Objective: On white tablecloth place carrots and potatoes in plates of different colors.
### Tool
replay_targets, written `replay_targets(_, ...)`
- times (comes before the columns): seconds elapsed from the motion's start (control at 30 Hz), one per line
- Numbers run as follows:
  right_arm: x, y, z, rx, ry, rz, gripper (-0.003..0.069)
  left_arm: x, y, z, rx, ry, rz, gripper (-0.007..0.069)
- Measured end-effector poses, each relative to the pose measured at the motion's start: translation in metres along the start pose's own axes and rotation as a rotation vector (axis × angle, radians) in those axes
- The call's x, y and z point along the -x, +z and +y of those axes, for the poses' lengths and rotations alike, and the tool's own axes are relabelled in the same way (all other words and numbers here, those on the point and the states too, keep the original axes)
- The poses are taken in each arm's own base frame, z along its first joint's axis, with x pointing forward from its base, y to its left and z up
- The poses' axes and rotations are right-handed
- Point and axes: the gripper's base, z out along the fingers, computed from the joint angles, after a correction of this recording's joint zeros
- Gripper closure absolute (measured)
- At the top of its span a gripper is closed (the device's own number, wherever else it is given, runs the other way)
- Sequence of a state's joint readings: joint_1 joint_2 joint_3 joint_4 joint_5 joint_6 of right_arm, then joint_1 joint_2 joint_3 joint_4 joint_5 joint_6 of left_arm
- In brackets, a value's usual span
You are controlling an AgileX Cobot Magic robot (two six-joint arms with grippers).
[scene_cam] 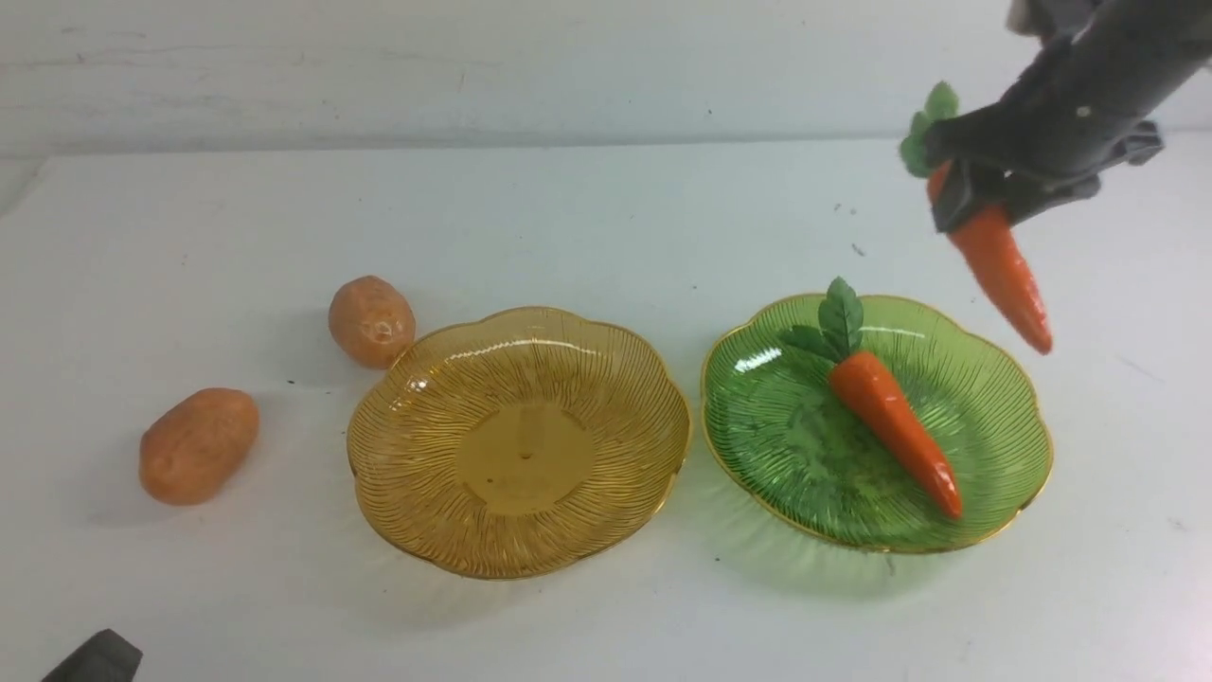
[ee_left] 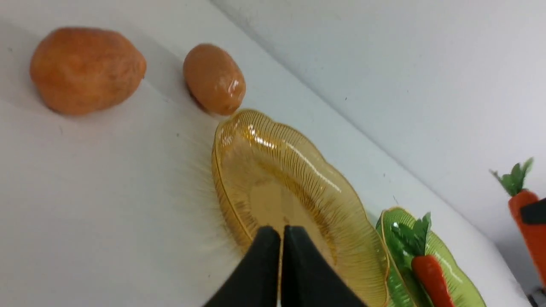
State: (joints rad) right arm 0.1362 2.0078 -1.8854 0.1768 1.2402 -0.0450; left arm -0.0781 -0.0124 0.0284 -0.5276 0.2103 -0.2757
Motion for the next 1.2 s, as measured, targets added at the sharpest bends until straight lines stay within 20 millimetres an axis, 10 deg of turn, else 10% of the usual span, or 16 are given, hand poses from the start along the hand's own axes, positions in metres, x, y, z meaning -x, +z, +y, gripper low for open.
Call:
replay_targets(0.13,-0.012,0.037,0.037,0.014,-0.056,0.105,0.0316,0.014,-0.001,-0.004,-0.054,-0.079,-0.156,0.0627)
replay_targets(0.27,-0.017,0.062,0.048,-0.003,-0.054,0.158,0.0141,0.021,-0.004,-0.018,-0.071,-0.090,-0.103,0.0627)
replay_targets(0.47,-0.016,0.055,0.049,-0.008,-0.058,0.143,0.0046,0.047,0.008,-0.060,0.048,0.082,0.208,0.0628)
replay_targets(0.73,-0.032,-0.028,0.056,0.020,-0.121,0.012,0.0295,0.087,0.046,-0.079,0.353,0.353,0.503,0.0627)
replay_targets(0.9,-0.086,-0.099,0.056,0.038,-0.160,-0.055,0.0622,0.121,0.097,-0.085,0.535,0.452,0.546,0.0613)
replay_targets(1.2,-0.154,-0.102,0.039,-0.039,-0.203,0.008,0.0675,0.115,0.194,-0.059,0.640,0.566,0.778,0.0376)
